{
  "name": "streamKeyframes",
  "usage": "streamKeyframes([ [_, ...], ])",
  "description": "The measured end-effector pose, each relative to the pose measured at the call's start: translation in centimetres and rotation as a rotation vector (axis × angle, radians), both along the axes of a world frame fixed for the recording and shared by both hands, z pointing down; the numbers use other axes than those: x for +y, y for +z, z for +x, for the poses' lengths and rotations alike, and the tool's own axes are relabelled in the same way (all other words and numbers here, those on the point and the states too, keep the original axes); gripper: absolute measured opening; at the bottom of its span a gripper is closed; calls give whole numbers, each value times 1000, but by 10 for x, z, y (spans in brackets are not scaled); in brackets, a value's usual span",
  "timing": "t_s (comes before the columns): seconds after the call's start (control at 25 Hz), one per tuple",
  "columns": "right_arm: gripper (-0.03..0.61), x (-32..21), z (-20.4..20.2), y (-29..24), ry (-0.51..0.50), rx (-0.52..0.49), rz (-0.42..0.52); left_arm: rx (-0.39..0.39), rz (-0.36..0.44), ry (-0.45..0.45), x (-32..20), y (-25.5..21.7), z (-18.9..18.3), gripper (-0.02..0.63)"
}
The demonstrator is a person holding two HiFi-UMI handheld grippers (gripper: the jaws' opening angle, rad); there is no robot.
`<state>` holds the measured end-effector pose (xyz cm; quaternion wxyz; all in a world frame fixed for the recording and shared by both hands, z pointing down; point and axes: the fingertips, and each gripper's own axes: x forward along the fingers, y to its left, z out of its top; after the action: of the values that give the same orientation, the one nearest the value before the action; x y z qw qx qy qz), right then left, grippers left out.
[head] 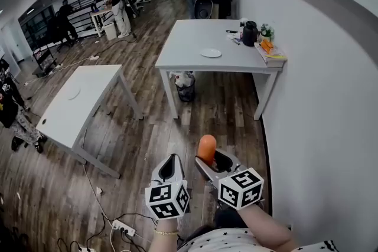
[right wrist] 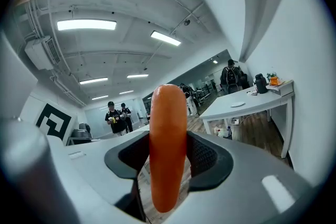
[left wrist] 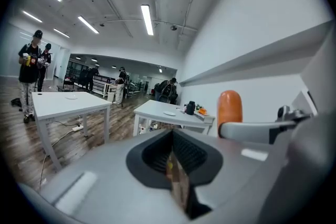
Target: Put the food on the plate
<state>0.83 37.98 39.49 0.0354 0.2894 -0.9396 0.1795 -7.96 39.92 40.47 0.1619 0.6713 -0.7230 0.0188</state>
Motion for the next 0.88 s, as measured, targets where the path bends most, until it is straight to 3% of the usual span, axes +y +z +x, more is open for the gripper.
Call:
streamKeyframes([
  [0.36,216,-96,-21,6,-36,8,28,9,12,3,-97,7,-13,8],
  [0.88,216,-322,-16,-3,-12,36,55,-3,32,9,-321,-3,-12,8],
])
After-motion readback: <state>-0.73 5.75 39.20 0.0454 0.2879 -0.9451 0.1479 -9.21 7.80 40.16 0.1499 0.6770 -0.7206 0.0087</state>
